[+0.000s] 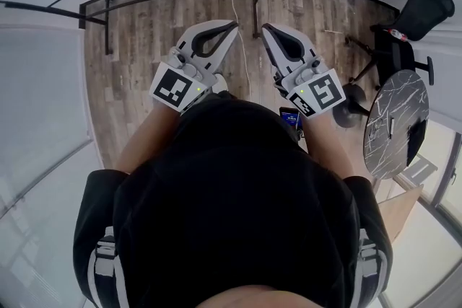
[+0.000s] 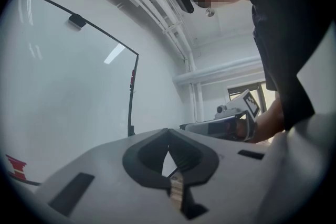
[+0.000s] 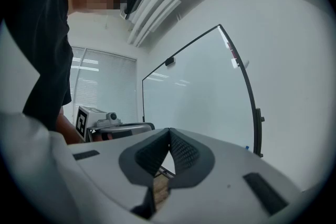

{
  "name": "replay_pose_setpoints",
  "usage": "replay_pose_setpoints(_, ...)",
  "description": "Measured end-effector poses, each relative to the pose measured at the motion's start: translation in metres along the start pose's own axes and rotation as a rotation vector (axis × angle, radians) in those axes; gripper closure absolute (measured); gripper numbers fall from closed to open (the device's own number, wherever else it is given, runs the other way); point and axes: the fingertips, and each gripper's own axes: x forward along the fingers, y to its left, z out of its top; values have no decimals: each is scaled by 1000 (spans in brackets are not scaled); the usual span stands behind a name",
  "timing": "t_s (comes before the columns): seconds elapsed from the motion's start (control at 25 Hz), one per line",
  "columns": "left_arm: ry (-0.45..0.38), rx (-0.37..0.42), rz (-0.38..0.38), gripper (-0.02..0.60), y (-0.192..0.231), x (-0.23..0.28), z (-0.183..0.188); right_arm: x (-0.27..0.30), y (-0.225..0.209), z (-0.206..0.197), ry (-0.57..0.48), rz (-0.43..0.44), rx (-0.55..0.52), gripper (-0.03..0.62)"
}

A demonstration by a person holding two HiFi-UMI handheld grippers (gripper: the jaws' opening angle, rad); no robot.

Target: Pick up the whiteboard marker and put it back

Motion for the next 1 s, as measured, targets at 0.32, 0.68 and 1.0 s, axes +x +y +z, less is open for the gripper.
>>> replay_pose_setpoints(0.32, 0, -3, -11, 578, 37, -2, -1, 33, -3, 0, 11, -14, 1, 594)
replay_pose_setpoints(0.68, -2, -5, -24, 578, 51, 12, 1, 44, -20, 0, 19, -19, 0, 594)
replay_pose_setpoints(1.0, 6, -1, -9, 578, 65, 49, -3, 50, -57, 4, 10, 7, -7, 594)
